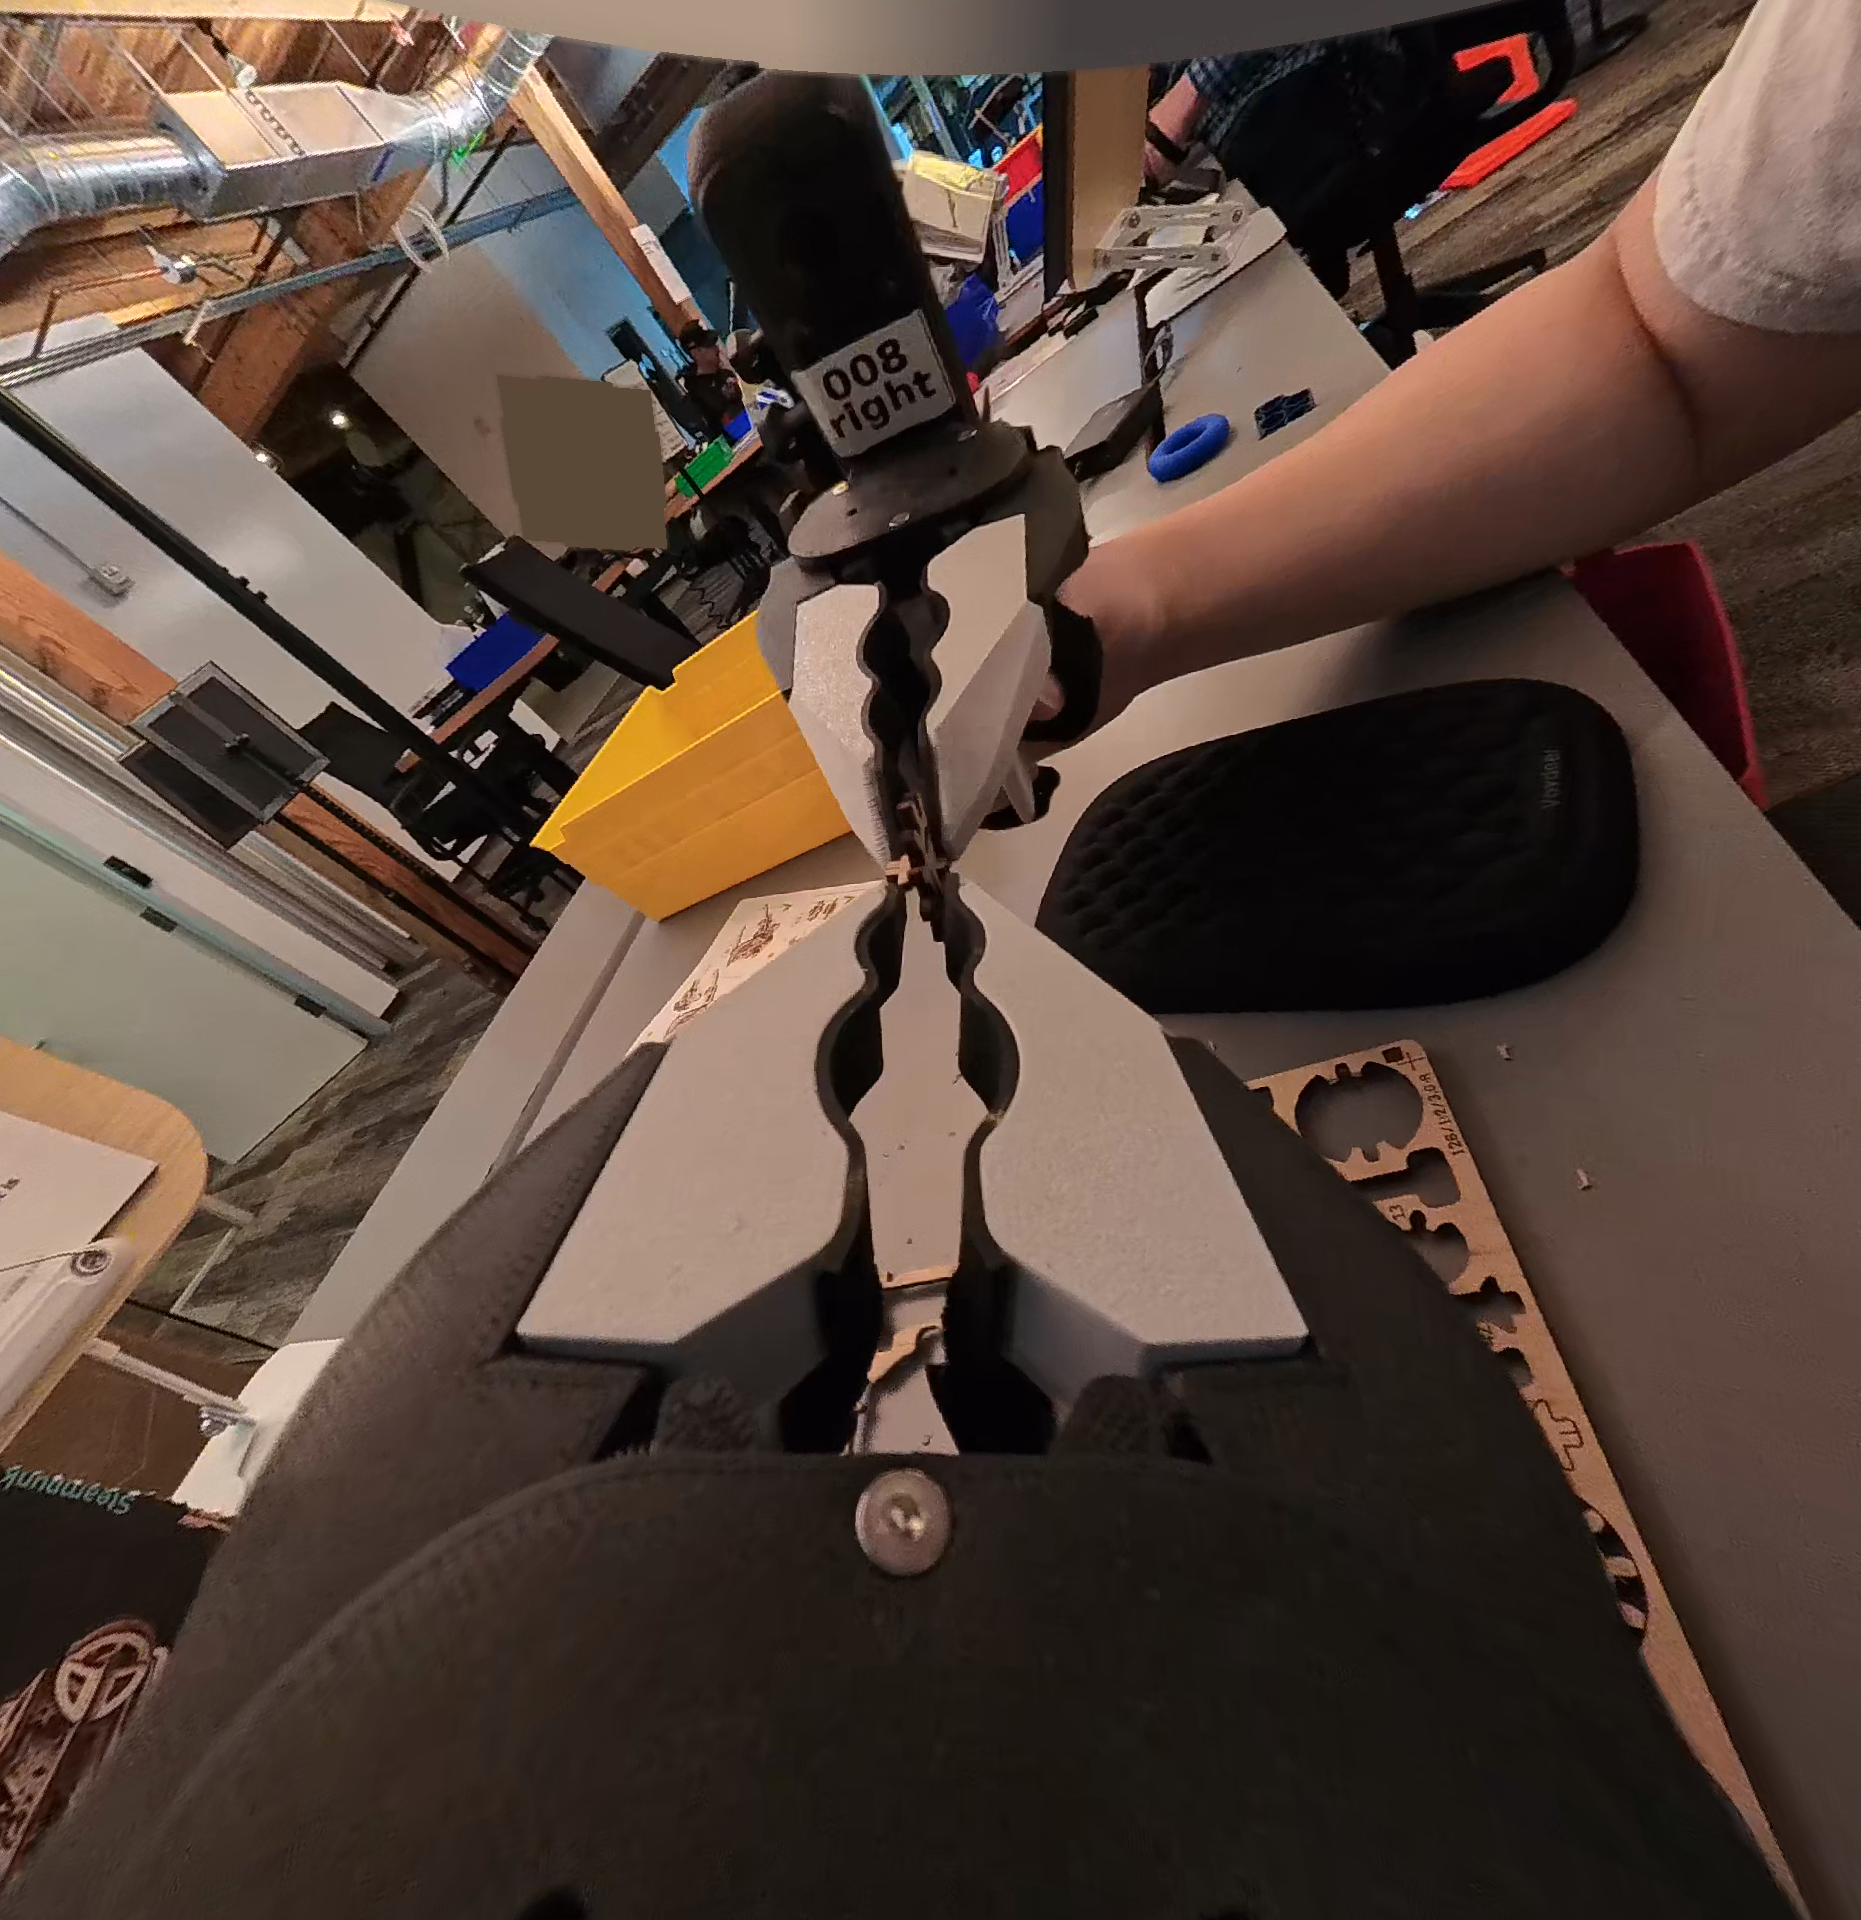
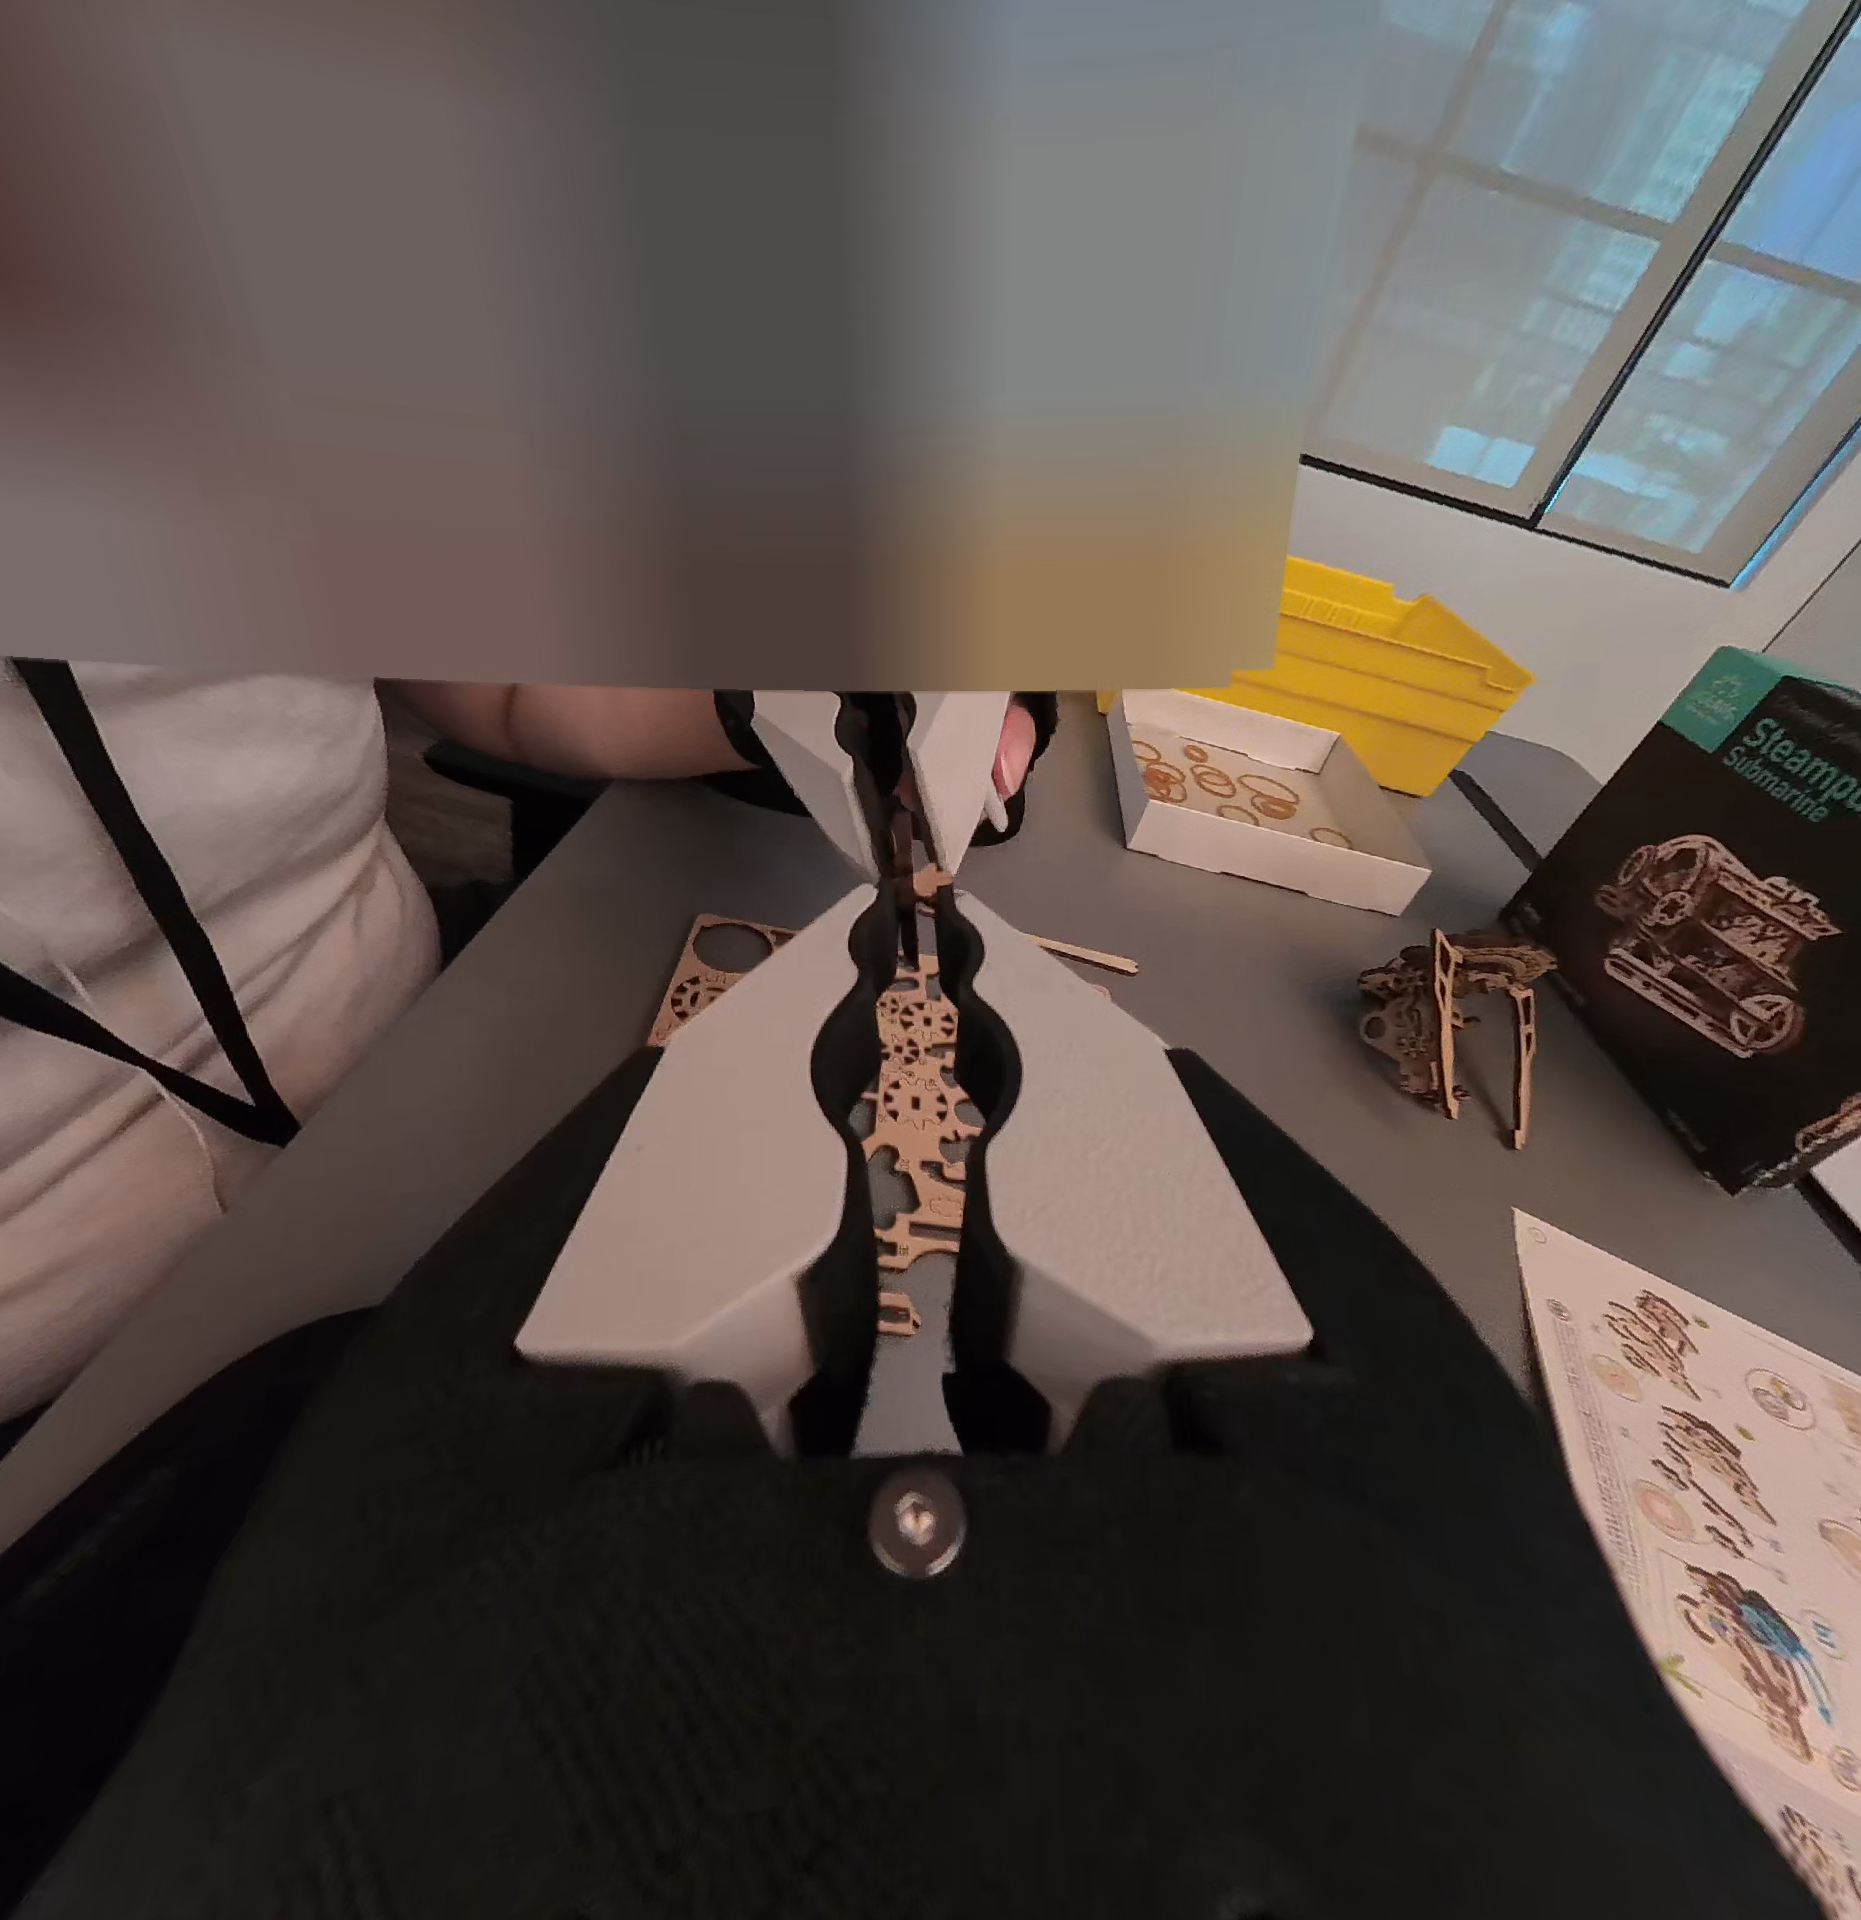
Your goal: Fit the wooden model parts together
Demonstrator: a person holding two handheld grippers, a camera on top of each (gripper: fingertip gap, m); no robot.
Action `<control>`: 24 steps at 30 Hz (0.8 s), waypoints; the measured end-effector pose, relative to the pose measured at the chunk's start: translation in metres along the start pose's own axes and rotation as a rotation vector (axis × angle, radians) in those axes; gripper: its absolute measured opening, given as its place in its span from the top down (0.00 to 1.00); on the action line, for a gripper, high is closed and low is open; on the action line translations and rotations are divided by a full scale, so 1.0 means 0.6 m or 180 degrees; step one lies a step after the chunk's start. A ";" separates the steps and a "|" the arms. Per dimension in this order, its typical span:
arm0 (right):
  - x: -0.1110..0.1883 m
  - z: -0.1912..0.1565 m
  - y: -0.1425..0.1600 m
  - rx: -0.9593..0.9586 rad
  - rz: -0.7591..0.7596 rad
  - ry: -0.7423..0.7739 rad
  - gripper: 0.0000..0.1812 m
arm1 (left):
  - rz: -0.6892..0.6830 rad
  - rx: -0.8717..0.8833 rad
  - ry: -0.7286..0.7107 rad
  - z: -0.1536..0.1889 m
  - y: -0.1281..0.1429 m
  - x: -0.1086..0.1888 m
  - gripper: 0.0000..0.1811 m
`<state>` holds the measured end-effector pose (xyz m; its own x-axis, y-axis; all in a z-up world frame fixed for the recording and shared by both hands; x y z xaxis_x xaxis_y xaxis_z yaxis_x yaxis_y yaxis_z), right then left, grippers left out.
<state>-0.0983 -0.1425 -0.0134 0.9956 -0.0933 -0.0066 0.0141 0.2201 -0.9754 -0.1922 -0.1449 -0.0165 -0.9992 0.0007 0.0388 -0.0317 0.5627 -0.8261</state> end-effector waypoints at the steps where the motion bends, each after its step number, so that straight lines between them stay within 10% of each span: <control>1: 0.000 0.000 0.001 -0.0028 0.0001 -0.0025 0.97 | 0.0000 0.0009 0.0013 0.001 0.000 0.000 0.97; 24: -0.004 -0.003 0.016 0.0311 -0.0266 0.0039 0.94 | 0.0032 0.0107 0.0051 0.006 0.004 -0.005 1.00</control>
<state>-0.1007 -0.1420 -0.0230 0.9894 -0.1271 0.0705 0.1066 0.3046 -0.9465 -0.1892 -0.1465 -0.0207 -0.9990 0.0197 0.0392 -0.0226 0.5345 -0.8448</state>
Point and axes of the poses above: each gripper's, where its closed fingertips meet, x back along the fingers, y out of its underside, z = x × y across the jaws, the point moved 5 cm from there along x, back along the fingers, and after that the axes turned 7 degrees about z, right-handed, at the moved point
